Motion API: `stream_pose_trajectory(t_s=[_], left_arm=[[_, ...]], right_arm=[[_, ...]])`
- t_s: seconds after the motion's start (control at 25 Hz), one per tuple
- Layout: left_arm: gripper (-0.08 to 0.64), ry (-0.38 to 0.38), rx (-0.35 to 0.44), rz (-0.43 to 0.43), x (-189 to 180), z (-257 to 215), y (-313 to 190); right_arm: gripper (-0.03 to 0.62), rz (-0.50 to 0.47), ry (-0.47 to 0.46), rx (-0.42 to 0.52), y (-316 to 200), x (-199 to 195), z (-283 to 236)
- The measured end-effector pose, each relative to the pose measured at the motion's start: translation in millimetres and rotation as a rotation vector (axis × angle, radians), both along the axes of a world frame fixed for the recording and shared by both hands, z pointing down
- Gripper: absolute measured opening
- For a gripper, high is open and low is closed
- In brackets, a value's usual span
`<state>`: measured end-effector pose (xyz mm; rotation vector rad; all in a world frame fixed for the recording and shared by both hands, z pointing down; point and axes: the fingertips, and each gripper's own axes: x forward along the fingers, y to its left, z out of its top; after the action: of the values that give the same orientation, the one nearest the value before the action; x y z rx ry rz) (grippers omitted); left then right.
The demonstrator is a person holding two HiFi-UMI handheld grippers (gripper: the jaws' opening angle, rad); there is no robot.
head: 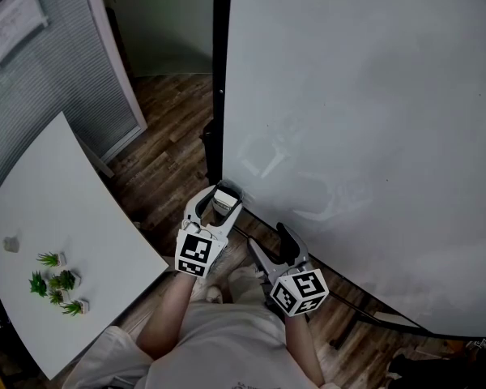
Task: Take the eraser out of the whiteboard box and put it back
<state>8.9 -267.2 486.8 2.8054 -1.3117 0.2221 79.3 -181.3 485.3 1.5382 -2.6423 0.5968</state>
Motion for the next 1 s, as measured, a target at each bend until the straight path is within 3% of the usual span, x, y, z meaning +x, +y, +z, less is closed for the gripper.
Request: stream_pose_trajectory(t_s=[0.24, 1.0], left_arm=[[0.256, -0.019, 0.013, 0.012, -0.8, -1.1, 3.1], [0.255, 0.051, 0.039, -0.005, -13.8, -23.9, 21.5]], right_arm=[[0.325, 0.012, 0.002, 0.015, 1.3, -0.5, -3.8], [0.307, 0.06, -0.027, 0.059, 27.2, 5.6, -19.3]])
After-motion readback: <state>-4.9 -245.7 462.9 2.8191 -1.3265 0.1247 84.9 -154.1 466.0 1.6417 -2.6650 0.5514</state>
